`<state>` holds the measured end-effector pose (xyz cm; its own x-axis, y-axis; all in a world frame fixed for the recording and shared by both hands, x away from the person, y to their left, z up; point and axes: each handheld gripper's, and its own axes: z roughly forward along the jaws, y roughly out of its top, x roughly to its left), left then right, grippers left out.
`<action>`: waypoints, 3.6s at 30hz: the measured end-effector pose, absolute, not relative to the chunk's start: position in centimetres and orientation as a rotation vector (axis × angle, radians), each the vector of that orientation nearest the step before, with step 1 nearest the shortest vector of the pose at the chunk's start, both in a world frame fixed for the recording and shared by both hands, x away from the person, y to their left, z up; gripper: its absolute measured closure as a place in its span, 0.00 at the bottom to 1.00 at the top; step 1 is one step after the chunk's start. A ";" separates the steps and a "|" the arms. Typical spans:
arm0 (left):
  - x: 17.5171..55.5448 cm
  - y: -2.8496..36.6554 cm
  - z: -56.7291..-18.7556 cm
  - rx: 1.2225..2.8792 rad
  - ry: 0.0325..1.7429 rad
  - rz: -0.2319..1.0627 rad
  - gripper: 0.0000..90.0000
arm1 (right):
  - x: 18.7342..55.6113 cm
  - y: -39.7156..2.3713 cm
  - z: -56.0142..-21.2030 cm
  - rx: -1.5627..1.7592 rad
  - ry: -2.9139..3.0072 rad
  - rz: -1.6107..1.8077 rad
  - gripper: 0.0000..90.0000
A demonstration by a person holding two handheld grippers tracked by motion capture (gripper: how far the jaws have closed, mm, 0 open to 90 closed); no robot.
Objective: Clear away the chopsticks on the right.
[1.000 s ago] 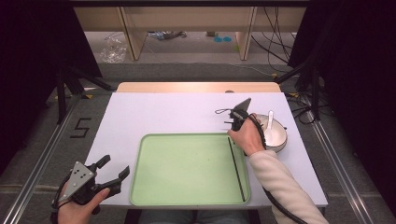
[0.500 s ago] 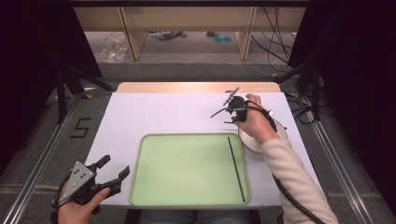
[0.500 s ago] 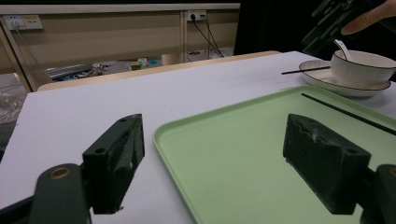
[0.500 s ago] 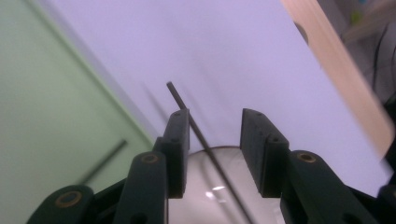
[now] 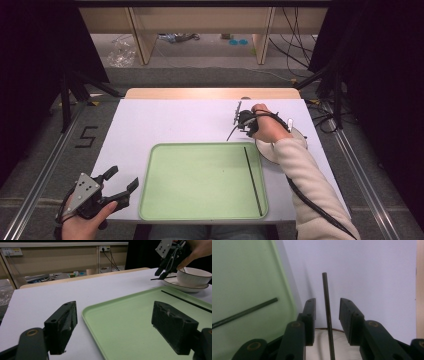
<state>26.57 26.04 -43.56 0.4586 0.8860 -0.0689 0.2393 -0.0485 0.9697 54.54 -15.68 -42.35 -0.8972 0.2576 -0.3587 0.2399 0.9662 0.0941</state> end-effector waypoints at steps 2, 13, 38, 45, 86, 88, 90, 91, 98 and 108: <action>26.6 26.0 -43.6 1.566 1.013 0.708 0.23 | 54.7 -15.7 -42.6 0.371 2.743 0.049 0.76; 26.7 26.0 -43.7 1.561 1.011 0.705 0.23 | 55.6 -15.9 -44.0 0.409 2.750 0.054 0.91; 26.6 26.0 -43.6 1.566 1.017 0.711 0.23 | 54.3 -15.9 -39.2 0.245 2.468 0.200 0.98; 26.6 26.0 -43.6 1.566 1.017 0.713 0.23 | 54.0 -16.3 -37.5 0.294 2.409 0.323 0.98; 26.6 26.1 -43.5 1.565 1.011 0.723 0.23 | 51.7 -16.6 -30.3 0.885 2.142 1.131 0.98; 26.7 26.1 -43.6 1.564 1.010 0.723 0.23 | 51.6 -16.7 -30.1 0.965 2.130 1.131 0.98; 26.7 26.1 -43.6 1.561 1.010 0.724 0.23 | 51.4 -16.9 -30.0 1.050 2.125 1.124 0.98; 26.7 26.1 -43.6 1.565 1.009 0.724 0.23 | 51.4 -17.0 -30.1 1.085 2.116 1.119 0.98; 26.6 26.1 -43.5 1.572 1.017 0.722 0.23 | 51.1 -17.2 -30.1 1.373 2.083 1.097 0.98; 26.7 26.1 -43.6 1.566 1.012 0.723 0.23 | 51.2 -17.6 -31.1 1.549 2.132 1.004 0.98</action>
<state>26.66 26.13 -43.56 0.4522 0.8899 -0.0594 0.2328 -0.0535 0.9711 51.20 -17.63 -31.05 -0.3606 0.9218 0.1421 0.6970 0.1650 0.6979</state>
